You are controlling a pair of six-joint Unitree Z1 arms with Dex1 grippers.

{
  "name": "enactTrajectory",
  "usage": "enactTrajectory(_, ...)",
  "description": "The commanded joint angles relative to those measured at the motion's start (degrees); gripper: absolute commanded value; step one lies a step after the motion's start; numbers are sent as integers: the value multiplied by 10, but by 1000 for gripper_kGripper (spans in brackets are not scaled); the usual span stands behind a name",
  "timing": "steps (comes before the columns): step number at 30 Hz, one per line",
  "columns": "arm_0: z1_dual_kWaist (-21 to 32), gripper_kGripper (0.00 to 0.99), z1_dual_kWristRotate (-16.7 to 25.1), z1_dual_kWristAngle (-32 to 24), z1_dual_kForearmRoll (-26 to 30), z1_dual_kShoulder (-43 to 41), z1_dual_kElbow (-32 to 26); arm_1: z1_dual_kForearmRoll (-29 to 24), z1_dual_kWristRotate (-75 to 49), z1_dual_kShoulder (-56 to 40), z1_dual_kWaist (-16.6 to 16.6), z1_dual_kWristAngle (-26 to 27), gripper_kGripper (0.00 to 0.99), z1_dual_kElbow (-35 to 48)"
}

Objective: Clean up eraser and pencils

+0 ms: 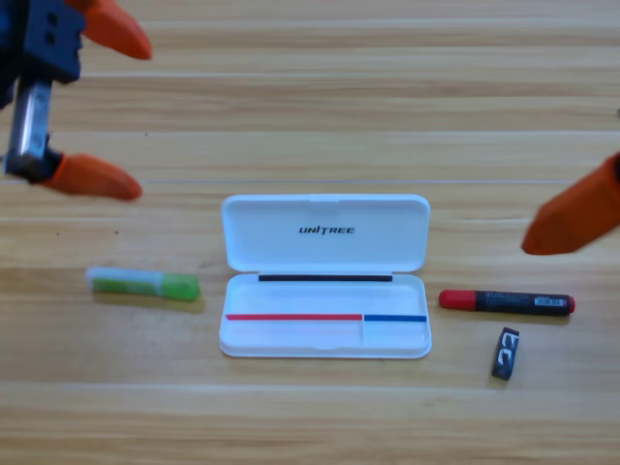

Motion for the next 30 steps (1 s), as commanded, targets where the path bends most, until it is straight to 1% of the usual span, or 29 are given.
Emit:
enactTrajectory(1,160,986,91,5,1,82,4,23,112,91,-30,-86,969,22)
enactTrajectory(4,217,980,153,0,-14,126,8,25,137,110,-30,-120,969,33)
enactTrajectory(7,264,976,207,-5,-39,163,22,25,153,139,-30,-133,969,47)
enactTrajectory(9,285,977,232,-10,-44,190,27,25,166,159,-28,-136,974,50)
enactTrajectory(12,301,979,266,-10,-58,214,45,23,235,187,-26,-150,986,58)
enactTrajectory(14,302,988,288,-18,-65,225,61,18,278,200,-26,-150,988,65)
enactTrajectory(16,302,989,300,-21,-89,225,87,4,303,211,-26,-143,988,72)
enactTrajectory(19,301,989,294,-20,-85,239,91,-15,326,231,-23,-138,986,77)
enactTrajectory(22,295,989,279,-17,-58,251,78,-27,361,249,-22,-128,986,79)
enactTrajectory(26,273,989,246,-16,-19,272,49,-64,415,257,-22,-108,969,86)
enactTrajectory(28,261,989,229,-17,-13,286,40,-80,432,266,-22,-105,948,84)
enactTrajectory(30,250,989,212,-18,-10,300,31,-87,450,279,-22,-104,948,82)
